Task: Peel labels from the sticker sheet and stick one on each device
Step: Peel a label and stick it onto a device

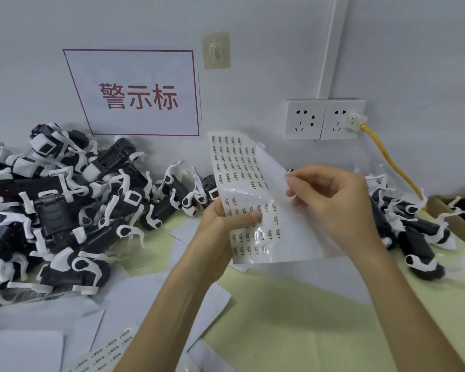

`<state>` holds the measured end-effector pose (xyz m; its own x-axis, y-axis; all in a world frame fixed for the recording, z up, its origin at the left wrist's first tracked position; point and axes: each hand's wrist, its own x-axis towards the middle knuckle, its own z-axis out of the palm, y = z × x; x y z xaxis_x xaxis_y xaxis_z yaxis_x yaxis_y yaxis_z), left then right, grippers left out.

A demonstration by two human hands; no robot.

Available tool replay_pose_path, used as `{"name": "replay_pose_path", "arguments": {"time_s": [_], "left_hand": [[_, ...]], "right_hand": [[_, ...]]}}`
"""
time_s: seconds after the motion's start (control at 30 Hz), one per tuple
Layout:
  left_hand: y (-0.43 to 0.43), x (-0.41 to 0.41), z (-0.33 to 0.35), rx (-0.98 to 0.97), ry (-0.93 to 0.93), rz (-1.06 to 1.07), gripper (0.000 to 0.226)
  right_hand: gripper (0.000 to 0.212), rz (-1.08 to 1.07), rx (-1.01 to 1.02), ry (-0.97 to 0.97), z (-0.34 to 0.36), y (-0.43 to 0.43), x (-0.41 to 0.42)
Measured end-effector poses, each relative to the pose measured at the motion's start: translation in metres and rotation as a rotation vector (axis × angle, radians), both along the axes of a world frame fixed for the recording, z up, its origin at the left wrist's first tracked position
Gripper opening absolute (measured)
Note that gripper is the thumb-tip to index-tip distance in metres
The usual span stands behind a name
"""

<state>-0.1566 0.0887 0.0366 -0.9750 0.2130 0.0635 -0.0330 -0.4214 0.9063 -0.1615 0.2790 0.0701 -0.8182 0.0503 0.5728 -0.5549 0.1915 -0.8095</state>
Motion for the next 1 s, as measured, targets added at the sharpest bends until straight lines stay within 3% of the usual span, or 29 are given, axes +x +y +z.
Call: {"name": "replay_pose_path", "arguments": {"time_s": [0.07,0.13,0.2,0.27,0.33,0.4,0.6,0.8,1.0], "left_hand": [[0.003,-0.001,-0.005,-0.059,-0.117,0.004,0.060],[0.008,-0.001,-0.011,-0.252,-0.205,0.088,0.071],[0.014,0.000,-0.014,-0.452,-0.164,0.242,0.080],[0.018,0.002,-0.010,-0.537,-0.024,0.365,0.065],[0.016,0.002,-0.002,-0.481,0.105,0.348,0.031],[0.014,0.005,0.006,-0.395,0.174,0.274,0.016],[0.016,0.012,0.013,-0.497,0.391,0.365,0.007],[0.018,0.012,0.008,-0.605,0.452,0.555,0.015],[0.017,0.011,0.006,-0.639,0.467,0.659,0.014]], "right_hand": [[0.016,0.027,-0.034,-0.008,0.002,0.005,0.001],[0.020,0.059,-0.010,-0.020,0.004,0.008,0.002],[0.027,0.102,0.011,-0.048,0.006,0.010,0.002],[0.034,0.137,0.037,-0.062,0.007,0.010,0.003],[0.039,0.160,0.077,-0.052,0.007,0.008,0.003],[0.042,0.177,0.121,-0.046,0.007,0.006,0.004],[0.044,0.194,0.218,-0.046,0.005,0.001,0.006],[0.038,0.151,0.271,-0.044,0.003,-0.009,0.009],[0.034,0.068,0.171,-0.056,-0.004,-0.026,0.010]]}}
